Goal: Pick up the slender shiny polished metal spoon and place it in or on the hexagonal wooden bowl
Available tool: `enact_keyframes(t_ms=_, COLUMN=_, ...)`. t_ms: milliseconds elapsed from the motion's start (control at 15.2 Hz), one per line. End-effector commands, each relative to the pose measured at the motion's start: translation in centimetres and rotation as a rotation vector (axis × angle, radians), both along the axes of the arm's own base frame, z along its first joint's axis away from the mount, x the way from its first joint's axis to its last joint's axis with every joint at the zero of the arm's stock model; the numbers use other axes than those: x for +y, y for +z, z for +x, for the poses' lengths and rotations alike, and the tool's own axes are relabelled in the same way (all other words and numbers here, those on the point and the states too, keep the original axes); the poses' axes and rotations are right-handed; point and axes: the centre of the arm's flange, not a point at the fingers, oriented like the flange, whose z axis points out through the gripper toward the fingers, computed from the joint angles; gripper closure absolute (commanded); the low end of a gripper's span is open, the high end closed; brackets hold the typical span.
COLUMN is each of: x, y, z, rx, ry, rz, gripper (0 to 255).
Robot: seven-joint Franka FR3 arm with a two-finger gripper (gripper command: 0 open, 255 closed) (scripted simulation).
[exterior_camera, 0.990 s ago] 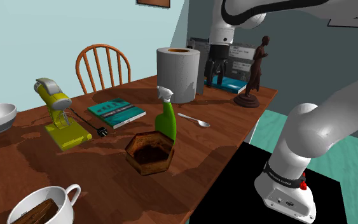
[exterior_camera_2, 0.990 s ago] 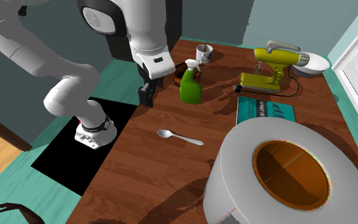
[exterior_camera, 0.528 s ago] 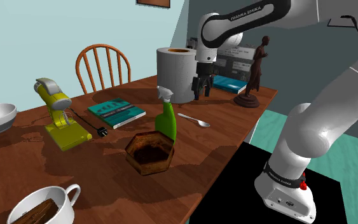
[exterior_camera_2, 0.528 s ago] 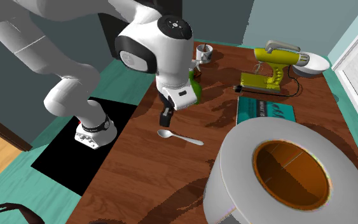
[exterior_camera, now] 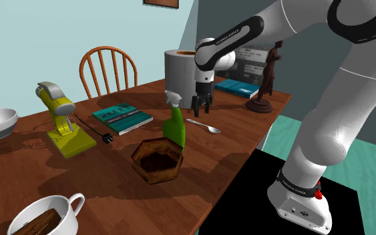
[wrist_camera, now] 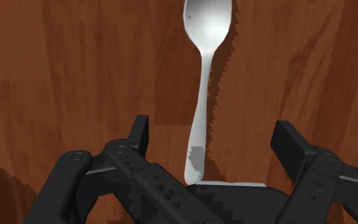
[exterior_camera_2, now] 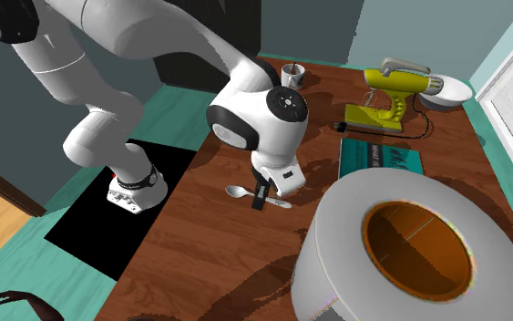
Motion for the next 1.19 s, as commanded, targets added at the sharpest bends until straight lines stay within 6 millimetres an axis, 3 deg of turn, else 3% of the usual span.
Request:
enact_keyframes(t_ms=0, x=0.0, y=-1.0, z=0.5, rx=0.002, ry=0.002, rz=0.001, gripper=0)
enact_keyframes(t_ms=396, x=0.5, y=-4.4, z=0.0, rx=0.002, ry=0.002, rz=0.001, gripper=0)
enact_keyframes(t_ms=924, x=0.5, y=-4.4, z=0.0, rx=0.002, ry=0.002, rz=0.001, gripper=0)
enact_keyframes(t_ms=990, x=0.5, y=-4.4, z=0.0, rx=0.002, ry=0.002, rz=0.001, gripper=255)
enact_keyframes(t_ms=1122, x=0.5, y=-4.4, z=0.0, rx=0.002, ry=0.002, rz=0.001, gripper=255)
